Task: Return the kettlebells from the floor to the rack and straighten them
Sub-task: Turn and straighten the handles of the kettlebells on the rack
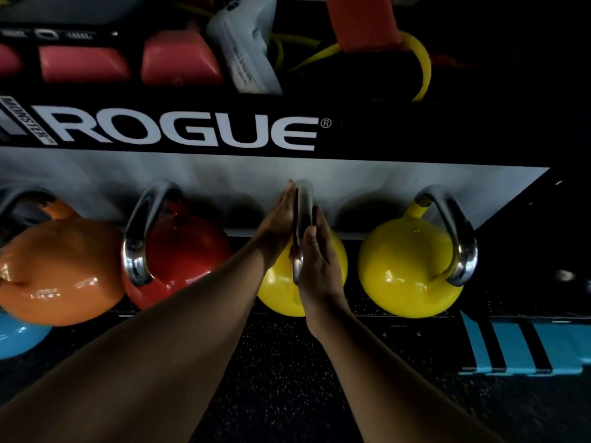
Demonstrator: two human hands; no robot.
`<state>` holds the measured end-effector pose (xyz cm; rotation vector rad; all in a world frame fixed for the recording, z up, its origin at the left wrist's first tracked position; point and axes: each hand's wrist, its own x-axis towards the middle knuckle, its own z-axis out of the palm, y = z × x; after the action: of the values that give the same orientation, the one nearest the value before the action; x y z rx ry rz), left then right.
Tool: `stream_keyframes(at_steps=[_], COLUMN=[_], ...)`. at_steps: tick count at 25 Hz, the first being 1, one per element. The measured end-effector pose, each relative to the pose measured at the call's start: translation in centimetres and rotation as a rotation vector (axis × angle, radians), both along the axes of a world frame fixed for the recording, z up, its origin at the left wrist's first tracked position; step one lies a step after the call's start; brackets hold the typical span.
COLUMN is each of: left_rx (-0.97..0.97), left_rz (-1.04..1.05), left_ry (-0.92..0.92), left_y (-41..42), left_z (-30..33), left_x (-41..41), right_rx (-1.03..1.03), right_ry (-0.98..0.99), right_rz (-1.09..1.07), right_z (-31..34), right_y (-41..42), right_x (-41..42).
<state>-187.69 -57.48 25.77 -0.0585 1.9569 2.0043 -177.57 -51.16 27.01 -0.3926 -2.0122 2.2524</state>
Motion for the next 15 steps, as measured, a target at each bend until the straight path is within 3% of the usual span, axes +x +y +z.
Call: stream_keyframes(at_steps=[8, 15], left_rx=[0.060, 0.040], left_rz=[-0.022, -0.133], left_ry=[-0.020, -0.073], left_y=[-0.4, -0.4], left_z=[-2.4, -2.7], left_x=[-0.5, -0.3], right_rx=[-0.122, -0.072], right_ry=[0.024, 0.075], right_rz=[-0.058, -0.101], right_z=[-0.5, -0.7], right_y=[-0.5, -1.0], right_x=[0.0, 0.2])
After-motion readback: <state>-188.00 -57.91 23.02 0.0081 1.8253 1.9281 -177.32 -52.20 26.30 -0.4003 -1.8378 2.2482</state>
